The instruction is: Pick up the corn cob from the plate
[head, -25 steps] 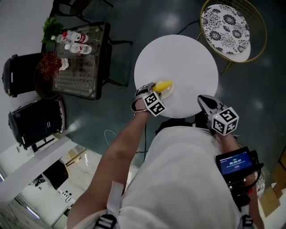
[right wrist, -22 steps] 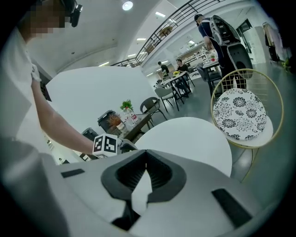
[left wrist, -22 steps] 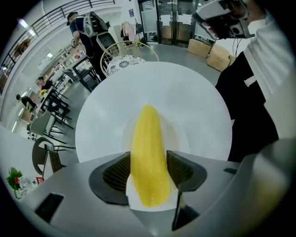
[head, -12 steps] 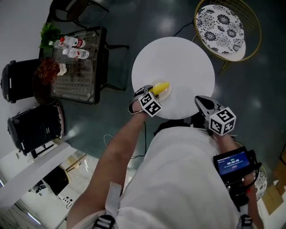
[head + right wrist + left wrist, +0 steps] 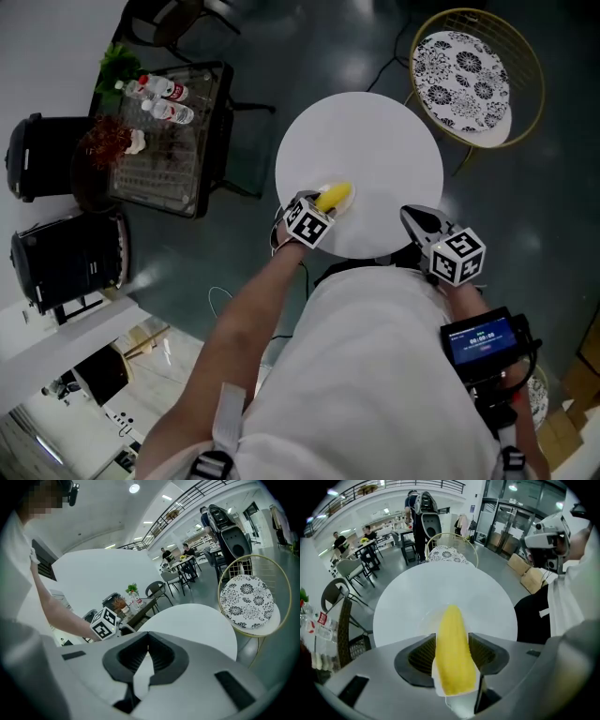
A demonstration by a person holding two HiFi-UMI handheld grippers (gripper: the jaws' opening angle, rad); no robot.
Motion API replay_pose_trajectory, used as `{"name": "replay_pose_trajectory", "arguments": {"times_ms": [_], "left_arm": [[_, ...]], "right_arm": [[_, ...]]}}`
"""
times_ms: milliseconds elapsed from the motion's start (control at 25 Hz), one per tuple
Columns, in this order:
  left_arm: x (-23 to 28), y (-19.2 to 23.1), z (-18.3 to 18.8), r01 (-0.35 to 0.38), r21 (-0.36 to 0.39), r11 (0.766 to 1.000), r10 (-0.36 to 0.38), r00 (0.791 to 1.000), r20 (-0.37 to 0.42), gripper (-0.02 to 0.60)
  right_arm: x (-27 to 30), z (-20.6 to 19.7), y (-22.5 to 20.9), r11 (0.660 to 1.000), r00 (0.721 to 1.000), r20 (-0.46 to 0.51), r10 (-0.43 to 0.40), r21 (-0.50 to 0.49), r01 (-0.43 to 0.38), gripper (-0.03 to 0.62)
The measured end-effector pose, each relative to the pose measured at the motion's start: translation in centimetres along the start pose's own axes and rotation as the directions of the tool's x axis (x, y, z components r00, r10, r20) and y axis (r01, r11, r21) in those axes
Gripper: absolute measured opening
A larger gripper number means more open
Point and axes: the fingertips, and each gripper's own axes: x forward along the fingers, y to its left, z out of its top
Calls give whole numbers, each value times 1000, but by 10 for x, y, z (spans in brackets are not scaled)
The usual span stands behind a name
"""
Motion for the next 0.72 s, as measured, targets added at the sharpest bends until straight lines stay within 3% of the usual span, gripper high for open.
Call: {"name": "replay_pose_trajectory", "arguments": {"times_ms": [80, 160, 280, 360, 480, 720], "left_arm": [[-1, 0, -2, 23, -73, 997, -21, 1000, 23, 225], [-4, -4, 6, 70, -191, 979, -56, 996, 75, 224], [-11, -10, 22, 150, -354, 923, -96, 982, 165, 224], [-14, -9, 16, 192, -421, 887, -109, 971, 212, 224], [-19, -19, 33, 226, -466, 856, -112, 959, 260, 224], [-13, -40, 88, 235, -461, 856, -106, 952, 287, 225]], "right_arm": [[0, -2, -1, 1000, 1000, 1, 5, -1, -5, 9], [-6, -1, -7, 1000, 1000, 0, 8, 5, -8, 9], [-17, 3, -19, 1000, 1000, -1, 11, 21, -11, 9], [-13, -3, -16, 999, 1000, -4, 14, 29, -14, 9], [-22, 1, -24, 999, 1000, -4, 19, 32, -19, 9], [-43, 15, -47, 999, 1000, 5, 27, 37, -27, 9]]}}
